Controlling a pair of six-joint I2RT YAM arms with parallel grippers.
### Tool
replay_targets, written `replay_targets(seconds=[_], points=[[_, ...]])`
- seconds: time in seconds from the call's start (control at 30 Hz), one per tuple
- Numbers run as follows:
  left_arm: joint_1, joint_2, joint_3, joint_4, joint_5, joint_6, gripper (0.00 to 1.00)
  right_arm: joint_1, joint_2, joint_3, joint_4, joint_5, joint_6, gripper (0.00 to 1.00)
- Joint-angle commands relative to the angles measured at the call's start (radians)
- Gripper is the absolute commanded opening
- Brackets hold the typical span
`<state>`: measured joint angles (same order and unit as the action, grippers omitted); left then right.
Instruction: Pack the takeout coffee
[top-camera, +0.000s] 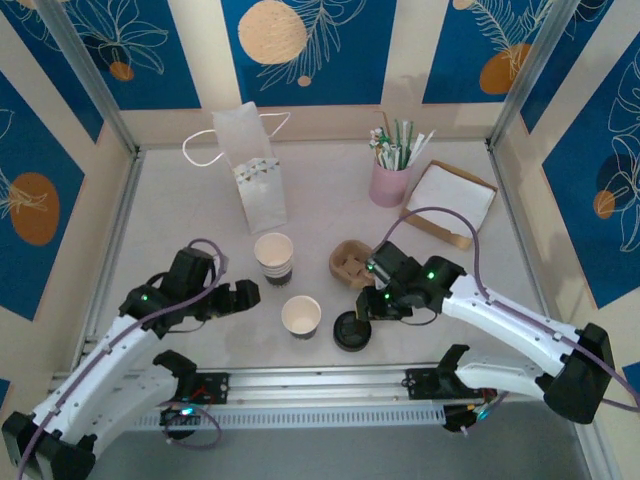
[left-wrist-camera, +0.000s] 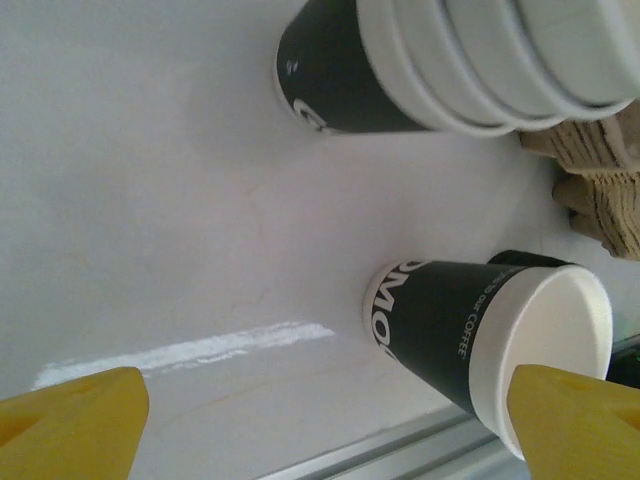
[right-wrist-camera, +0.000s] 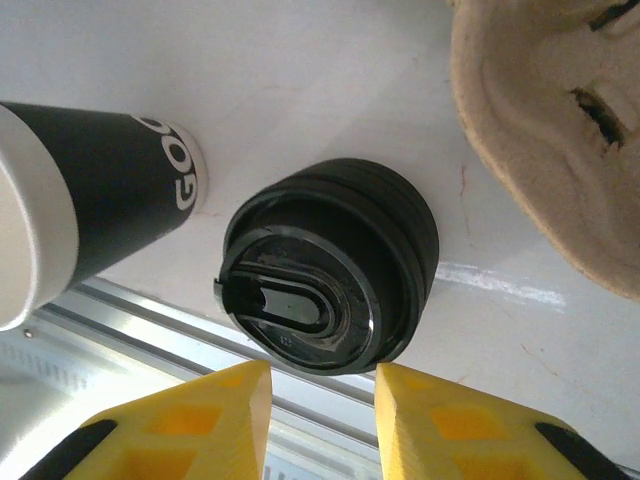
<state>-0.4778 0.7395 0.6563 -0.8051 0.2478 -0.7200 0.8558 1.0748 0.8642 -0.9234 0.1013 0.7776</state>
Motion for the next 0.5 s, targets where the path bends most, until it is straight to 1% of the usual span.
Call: replay_targets(seconds=[0.0, 0.23, 0.33, 0.4, 0.43, 0.47], points=[[0.012, -0.026, -0.044, 0.063, 0.073, -0.055, 0.91, 0.026, 0.019, 0.025, -0.028, 0.034, 0.015, 0.33], [0.012, -0.028, -0.076, 0.09, 0.079, -0.061, 0.88, 0.056, 0.067, 0.03, -0.047, 0.076, 0.013, 0.31], [0.012, -0.018, -0.074, 0.096, 0.081, -0.056, 0.88, 0.059, 0.088, 0.031, -0.038, 0.078, 0.001, 0.29], [0.011, -0.012, -0.074, 0.098, 0.082, -0.052, 0.87, 0.069, 0.1, 0.033, -0.027, 0.073, -0.014, 0.3], [0.012, -0.011, -0.072, 0.098, 0.082, -0.052, 0.87, 0.079, 0.105, 0.039, -0.029, 0.08, -0.021, 0.4], [0.012, -0.009, -0.073, 0.098, 0.082, -0.049, 0.87, 0.088, 0.11, 0.049, -0.036, 0.091, -0.027, 0.53]])
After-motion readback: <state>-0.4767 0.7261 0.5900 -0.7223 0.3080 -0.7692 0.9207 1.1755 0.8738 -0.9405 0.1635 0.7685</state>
